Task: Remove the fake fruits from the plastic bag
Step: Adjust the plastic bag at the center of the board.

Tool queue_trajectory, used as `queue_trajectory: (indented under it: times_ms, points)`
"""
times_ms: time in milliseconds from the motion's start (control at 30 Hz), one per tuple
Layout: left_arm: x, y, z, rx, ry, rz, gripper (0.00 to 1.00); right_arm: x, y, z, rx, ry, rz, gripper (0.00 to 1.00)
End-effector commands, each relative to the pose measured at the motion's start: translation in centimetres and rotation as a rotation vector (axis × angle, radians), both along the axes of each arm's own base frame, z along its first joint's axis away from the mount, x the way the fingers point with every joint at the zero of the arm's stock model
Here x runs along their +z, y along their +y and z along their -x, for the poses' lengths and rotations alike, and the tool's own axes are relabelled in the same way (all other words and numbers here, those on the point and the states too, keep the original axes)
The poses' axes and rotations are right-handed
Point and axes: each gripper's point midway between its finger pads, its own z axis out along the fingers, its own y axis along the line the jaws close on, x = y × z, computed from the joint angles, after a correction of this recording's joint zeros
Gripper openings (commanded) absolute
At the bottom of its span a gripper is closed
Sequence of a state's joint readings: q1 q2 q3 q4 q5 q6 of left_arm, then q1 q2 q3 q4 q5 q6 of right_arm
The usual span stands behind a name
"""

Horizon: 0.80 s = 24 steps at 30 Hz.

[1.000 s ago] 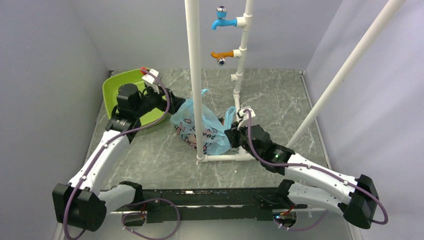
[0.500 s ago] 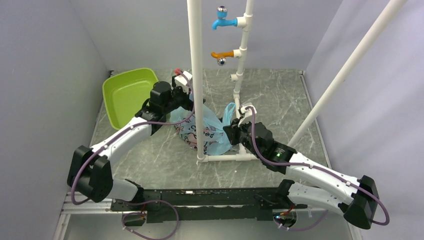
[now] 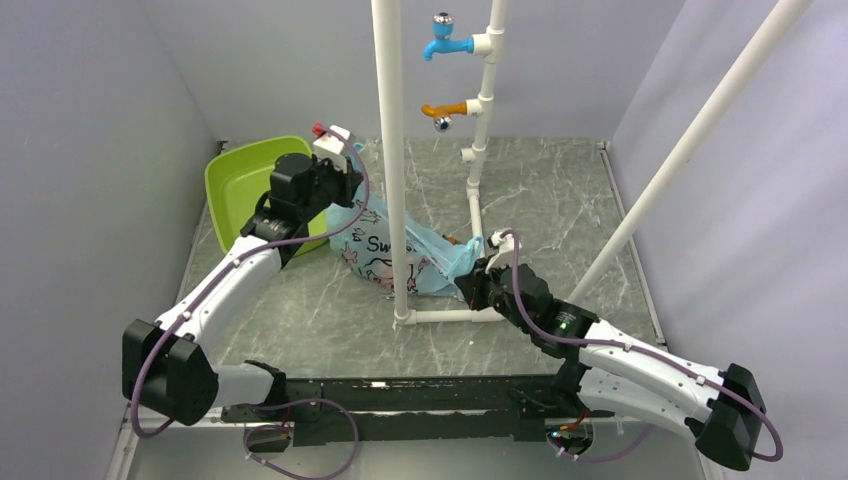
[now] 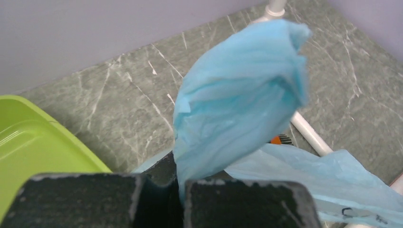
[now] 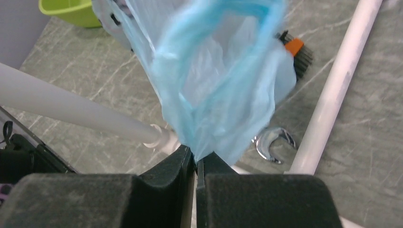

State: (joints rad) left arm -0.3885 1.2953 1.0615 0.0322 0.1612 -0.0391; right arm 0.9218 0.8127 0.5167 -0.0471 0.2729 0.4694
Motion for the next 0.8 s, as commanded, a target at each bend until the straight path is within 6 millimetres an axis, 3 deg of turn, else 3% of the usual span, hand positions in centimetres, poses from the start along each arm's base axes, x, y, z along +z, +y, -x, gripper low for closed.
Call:
queue_trajectory:
  times_ms: [0,267,433,500,633,767]
  points:
    - [3.1,1.9,-0.8,0.058,-0.061,0.076,0.00,-2.2,-0.3,1.2,-0.002,0.093,-0.006,0.05]
    - [3.6,-0.1,0.1,-0.118,0.003,0.139,0.00,-2.5,0.1,1.1,-0.018,0.135,-0.017,0.04]
    - [3.5,-0.8,0.6,-0.172,0.012,0.153,0.00,-3.0,-2.3,1.6,-0.047,0.144,0.112,0.09]
    - [3.2,-1.1,0.5,-0.194,0.023,0.154,0.00,-1.5,-2.9,2.0,-0.028,0.123,0.132,0.23]
    - [3.0,-1.8,0.5,-0.260,0.070,0.196,0.00,3.0,-3.9,2.1,-0.010,0.040,0.151,0.68]
    - [3.2,-2.4,0.8,-0.326,0.090,0.232,0.00,7.0,-3.3,1.2,0.007,-0.044,0.145,0.88]
